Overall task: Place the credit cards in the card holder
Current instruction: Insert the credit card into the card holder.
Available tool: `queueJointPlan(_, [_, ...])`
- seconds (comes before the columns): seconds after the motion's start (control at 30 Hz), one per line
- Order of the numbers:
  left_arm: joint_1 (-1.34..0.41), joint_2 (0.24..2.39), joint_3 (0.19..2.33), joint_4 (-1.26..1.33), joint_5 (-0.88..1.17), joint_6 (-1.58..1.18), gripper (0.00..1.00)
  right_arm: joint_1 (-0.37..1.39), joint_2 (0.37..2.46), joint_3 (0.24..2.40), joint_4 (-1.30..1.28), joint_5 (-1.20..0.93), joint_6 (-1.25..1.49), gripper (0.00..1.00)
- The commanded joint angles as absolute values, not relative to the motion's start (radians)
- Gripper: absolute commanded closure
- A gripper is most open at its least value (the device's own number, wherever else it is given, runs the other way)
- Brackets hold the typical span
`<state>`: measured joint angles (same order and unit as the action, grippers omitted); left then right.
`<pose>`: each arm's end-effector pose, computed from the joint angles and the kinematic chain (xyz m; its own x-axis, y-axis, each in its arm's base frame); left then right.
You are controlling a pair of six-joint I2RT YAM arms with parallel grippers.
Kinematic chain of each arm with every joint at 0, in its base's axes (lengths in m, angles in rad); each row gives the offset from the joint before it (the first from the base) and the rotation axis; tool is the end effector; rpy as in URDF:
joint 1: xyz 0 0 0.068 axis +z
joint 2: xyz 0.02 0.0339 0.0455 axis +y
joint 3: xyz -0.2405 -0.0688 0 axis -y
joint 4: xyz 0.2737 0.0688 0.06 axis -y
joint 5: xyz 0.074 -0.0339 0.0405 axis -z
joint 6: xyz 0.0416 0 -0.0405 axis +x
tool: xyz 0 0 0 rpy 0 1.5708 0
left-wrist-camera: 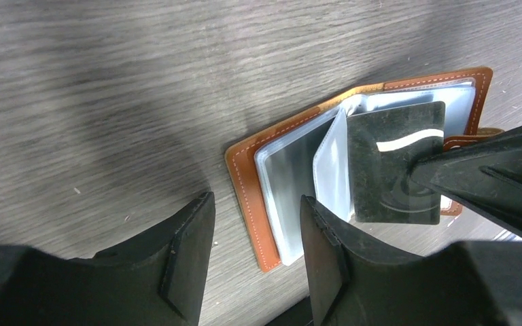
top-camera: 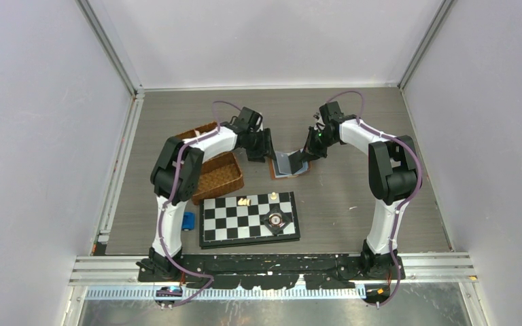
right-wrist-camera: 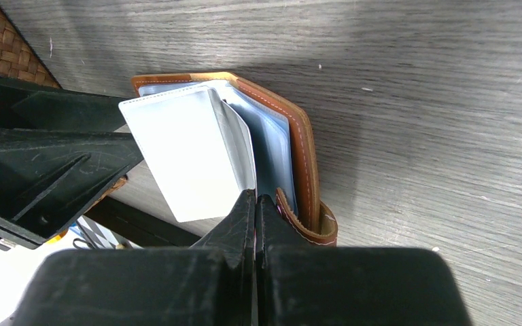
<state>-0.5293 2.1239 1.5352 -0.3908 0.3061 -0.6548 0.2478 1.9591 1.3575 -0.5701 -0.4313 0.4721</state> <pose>0.3999 -0.2485 0.1217 -0.9499 -0.1171 -0.2898 0.0605 0.8408 -0.5379 0.3972 0.1184 0.1277 -0.9685 0.1811 -0.1709 0.0675 0.8516 0.5198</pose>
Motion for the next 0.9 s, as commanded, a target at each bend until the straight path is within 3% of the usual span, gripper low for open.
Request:
queueJointPlan(0.0, [-0.532,2.033,1.478,-0.298,0.273,-0.683,0.49,0.254,1.945,1.344,-0.577,-0.402,0.457,1.0])
queueJointPlan(0.87, [-0.545,1.94,1.393,-0.182,0.258,-0.721,0.46,0.254,1.948,1.345,-0.577,-0.405,0.457,1.0])
